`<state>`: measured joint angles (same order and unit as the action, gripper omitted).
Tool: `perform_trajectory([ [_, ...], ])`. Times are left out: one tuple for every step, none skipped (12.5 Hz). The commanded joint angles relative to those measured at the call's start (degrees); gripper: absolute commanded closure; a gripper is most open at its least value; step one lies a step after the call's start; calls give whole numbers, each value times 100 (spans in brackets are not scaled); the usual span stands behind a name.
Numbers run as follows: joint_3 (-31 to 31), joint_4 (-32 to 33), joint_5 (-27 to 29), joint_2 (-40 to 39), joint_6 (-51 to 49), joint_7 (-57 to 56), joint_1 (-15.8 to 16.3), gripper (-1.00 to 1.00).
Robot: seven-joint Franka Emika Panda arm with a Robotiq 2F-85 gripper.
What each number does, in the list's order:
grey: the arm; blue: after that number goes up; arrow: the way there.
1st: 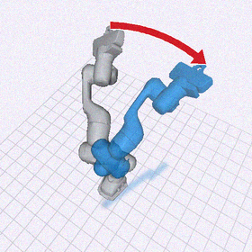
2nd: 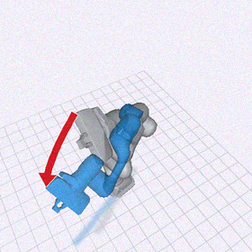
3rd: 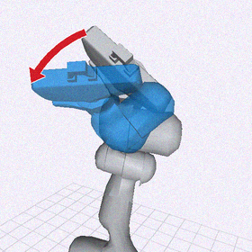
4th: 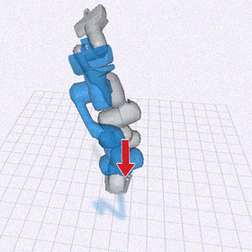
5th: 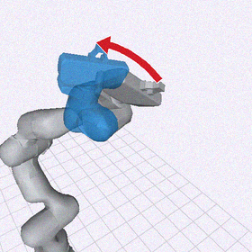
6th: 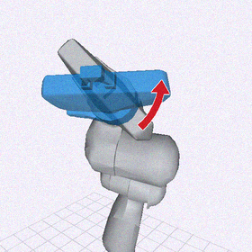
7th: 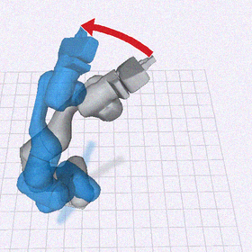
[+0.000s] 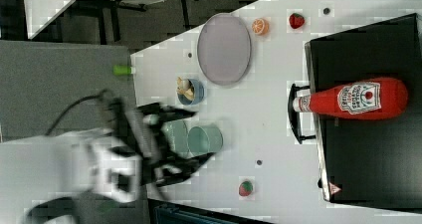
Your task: Pick Ketchup from oven and place it on table.
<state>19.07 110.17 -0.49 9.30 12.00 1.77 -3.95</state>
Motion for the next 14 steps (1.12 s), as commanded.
perform_trajectory([
  [430,54,-116,-130,573,159,-12,-100],
  [593,4,-115,-335,822,159,-20,-100],
  [740,-65,-115,-542,1015,159,-25,-100],
  [869,-148,-112,-750,1139,159,-32,-100],
  [983,-244,-111,-952,1192,159,-39,-100],
  [1089,-353,-100,-1162,1193,159,-47,-100],
  [1193,-476,-93,-1378,1198,159,-56,-100],
  [1296,-605,-67,-1592,1215,160,-65,-100],
  [1389,-722,9,-1798,1287,159,-84,-100],
  [1471,-807,122,-1987,1395,159,-114,-100],
  [1543,-854,282,-2165,1566,159,-151,-100],
  [1589,-856,480,-2327,1769,160,-194,-100],
  [1612,-853,664,-2488,1923,160,-243,-100],
  [1611,-853,800,-2639,2025,159,-294,-100],
])
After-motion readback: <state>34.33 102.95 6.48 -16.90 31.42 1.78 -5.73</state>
